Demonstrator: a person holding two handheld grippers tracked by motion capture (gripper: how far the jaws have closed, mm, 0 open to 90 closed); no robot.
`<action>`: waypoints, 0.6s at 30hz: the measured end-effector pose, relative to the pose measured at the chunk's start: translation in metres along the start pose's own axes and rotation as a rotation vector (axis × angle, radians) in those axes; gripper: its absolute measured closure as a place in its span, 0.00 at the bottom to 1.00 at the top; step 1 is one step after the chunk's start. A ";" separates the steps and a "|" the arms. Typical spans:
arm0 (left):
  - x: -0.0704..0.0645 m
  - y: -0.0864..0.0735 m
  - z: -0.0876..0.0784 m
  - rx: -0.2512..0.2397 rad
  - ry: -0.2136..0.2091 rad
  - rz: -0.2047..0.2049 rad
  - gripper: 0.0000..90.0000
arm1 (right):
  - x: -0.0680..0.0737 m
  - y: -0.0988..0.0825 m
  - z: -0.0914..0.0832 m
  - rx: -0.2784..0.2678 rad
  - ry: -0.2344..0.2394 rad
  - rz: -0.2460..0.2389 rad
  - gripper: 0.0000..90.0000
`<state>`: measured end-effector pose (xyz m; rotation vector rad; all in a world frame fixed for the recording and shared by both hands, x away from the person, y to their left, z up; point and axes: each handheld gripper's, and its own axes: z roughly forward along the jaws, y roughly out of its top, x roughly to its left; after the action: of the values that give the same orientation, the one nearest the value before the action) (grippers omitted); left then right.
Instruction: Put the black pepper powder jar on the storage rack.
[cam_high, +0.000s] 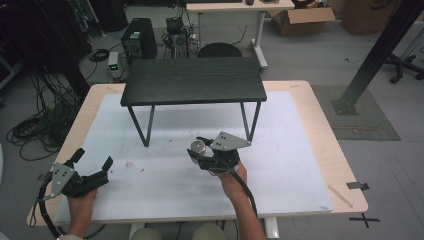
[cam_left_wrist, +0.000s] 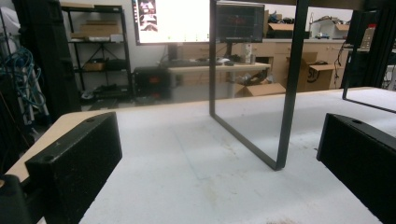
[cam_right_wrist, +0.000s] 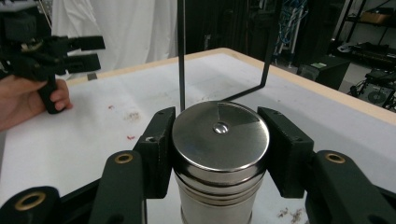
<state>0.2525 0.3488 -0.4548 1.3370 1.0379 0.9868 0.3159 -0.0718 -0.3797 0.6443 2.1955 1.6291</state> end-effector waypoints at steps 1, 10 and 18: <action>0.000 0.000 0.000 0.000 0.000 0.000 0.00 | 0.000 0.002 -0.001 -0.003 0.001 0.002 0.54; 0.000 0.000 0.000 0.000 -0.001 0.000 0.00 | 0.000 0.029 -0.011 -0.031 0.008 -0.008 0.54; 0.000 0.000 0.000 0.000 -0.001 -0.001 0.00 | -0.002 0.055 -0.018 -0.067 0.011 -0.023 0.54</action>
<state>0.2524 0.3492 -0.4548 1.3370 1.0374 0.9852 0.3169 -0.0741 -0.3216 0.5899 2.1381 1.6908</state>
